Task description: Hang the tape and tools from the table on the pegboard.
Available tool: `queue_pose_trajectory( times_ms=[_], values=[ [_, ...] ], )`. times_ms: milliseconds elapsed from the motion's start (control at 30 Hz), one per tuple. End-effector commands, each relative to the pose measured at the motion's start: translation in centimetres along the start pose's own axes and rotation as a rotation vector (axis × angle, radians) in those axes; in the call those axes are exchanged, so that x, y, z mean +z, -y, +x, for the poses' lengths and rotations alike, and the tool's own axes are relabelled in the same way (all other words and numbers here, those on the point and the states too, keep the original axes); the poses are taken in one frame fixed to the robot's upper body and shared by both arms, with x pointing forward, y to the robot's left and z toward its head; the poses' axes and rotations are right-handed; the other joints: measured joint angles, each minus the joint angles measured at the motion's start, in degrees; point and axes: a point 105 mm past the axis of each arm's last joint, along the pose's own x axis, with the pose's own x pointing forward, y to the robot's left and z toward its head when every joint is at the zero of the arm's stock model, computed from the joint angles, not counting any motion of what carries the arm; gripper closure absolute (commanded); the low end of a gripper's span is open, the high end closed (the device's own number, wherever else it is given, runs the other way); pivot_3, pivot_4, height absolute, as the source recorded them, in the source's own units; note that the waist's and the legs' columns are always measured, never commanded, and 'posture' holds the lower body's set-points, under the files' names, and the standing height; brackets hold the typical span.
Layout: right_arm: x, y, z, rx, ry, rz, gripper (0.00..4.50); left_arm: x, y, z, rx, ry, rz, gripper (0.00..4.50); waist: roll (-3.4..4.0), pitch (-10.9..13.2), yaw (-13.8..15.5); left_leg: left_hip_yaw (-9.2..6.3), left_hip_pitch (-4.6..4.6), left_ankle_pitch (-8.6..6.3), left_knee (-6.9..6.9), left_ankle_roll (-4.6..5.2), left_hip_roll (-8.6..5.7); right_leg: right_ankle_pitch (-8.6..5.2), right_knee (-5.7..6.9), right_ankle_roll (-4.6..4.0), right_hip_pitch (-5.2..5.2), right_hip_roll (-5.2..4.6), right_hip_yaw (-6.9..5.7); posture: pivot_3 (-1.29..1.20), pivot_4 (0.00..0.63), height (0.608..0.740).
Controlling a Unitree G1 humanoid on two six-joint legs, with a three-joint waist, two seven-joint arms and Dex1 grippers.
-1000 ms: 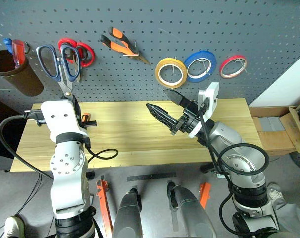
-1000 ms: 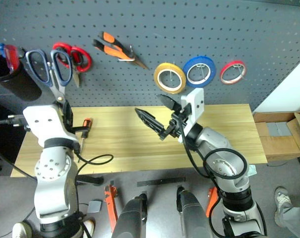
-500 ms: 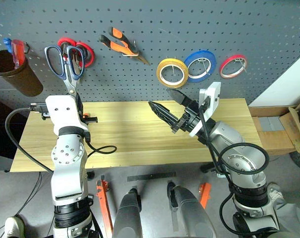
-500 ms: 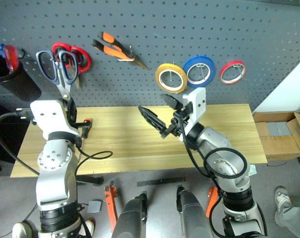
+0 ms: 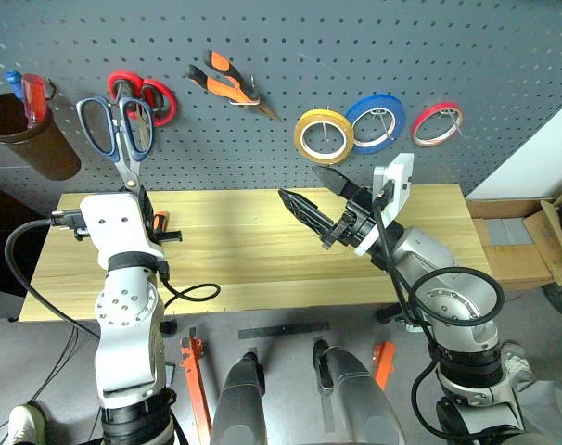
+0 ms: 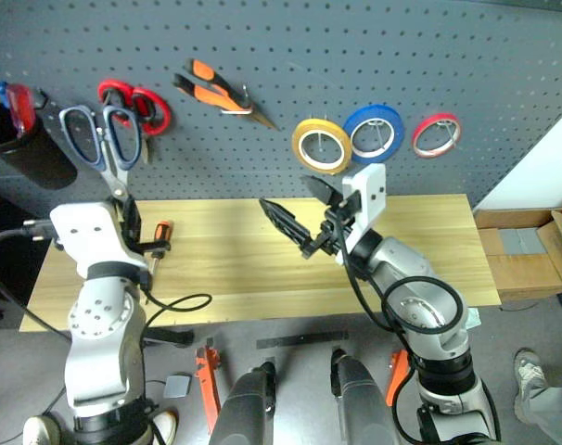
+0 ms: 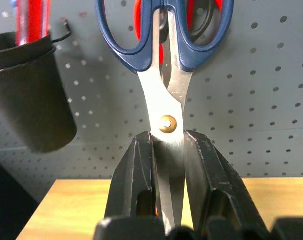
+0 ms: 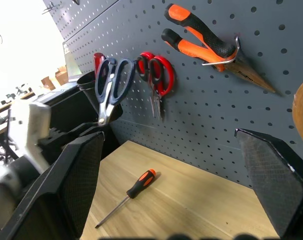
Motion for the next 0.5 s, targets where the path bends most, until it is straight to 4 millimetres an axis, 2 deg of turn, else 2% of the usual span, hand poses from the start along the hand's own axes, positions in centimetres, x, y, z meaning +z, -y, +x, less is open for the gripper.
queue_pose_trajectory(
  times_ms=[33,233,500],
  values=[
    [1.0,-0.6,-0.2,0.016,0.046,-0.024,0.0,2.8,-0.1,-1.4,0.022,0.091,-0.002,4.02,0.0,0.0,0.0,-0.01,0.0,0.0,0.01,0.0,0.01,0.0,0.0,0.0,0.0,0.0,-0.02,0.04,0.337,0.74],
    [0.8,-0.4,-0.1,0.013,0.043,-0.025,0.0,4.1,0.8,-0.9,-0.001,0.129,-0.01,4.02,0.0,0.0,0.0,-0.01,0.09,0.0,0.03,0.0,-0.02,0.0,0.01,0.0,0.1,0.01,-0.01,0.04,0.333,0.74],
    [1.1,-0.3,-0.1,0.006,0.053,-0.036,0.0,3.2,1.4,1.1,-0.048,0.104,-0.036,4.02,0.0,0.0,0.0,-0.01,0.09,0.0,0.01,0.0,-0.02,0.0,-0.03,0.0,0.11,0.02,-0.01,0.02,0.326,0.74]
  ],
)
